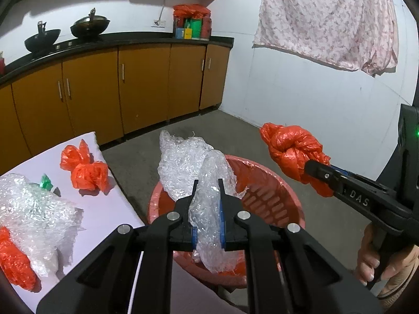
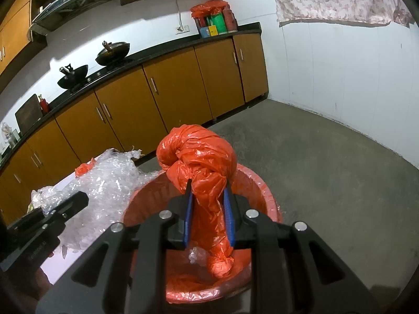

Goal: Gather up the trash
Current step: 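Move both held bags over the wastebasket and open both tools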

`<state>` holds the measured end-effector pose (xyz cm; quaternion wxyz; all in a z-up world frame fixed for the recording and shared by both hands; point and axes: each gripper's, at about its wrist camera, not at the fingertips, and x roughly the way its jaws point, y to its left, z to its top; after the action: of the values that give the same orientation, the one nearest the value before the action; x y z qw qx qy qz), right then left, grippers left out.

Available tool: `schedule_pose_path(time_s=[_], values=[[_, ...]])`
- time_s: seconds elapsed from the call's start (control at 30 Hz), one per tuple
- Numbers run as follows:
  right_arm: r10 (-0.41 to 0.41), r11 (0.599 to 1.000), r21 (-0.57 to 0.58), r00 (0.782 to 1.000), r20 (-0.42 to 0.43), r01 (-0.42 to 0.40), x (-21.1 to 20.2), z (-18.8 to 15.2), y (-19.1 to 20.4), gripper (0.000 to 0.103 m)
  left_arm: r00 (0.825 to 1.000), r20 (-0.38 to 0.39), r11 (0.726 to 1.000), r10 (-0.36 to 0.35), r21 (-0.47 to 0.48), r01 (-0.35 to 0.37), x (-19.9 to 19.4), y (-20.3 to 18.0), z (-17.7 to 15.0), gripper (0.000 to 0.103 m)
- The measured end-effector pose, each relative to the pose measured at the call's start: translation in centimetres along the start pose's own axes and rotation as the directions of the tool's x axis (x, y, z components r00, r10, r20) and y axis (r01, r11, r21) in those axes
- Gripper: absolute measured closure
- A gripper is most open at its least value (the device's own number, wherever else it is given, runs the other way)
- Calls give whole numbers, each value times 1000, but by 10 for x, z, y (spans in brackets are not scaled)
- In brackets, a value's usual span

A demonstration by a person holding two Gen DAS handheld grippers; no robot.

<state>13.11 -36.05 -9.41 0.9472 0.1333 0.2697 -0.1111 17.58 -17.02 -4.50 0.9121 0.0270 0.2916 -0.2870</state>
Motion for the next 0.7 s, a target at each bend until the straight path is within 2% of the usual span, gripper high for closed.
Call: schedule_pose_path(time_s=[0.6, 0.7], values=[[3, 1000, 18, 1000, -1, -3, 13, 1, -4, 81, 999, -39, 1000, -11, -1, 11, 22, -2, -4, 91], [11, 1000, 29, 1000, 0, -11, 14, 3, -5, 76, 999, -41, 1000, -7, 2, 7, 24, -4, -5, 91]])
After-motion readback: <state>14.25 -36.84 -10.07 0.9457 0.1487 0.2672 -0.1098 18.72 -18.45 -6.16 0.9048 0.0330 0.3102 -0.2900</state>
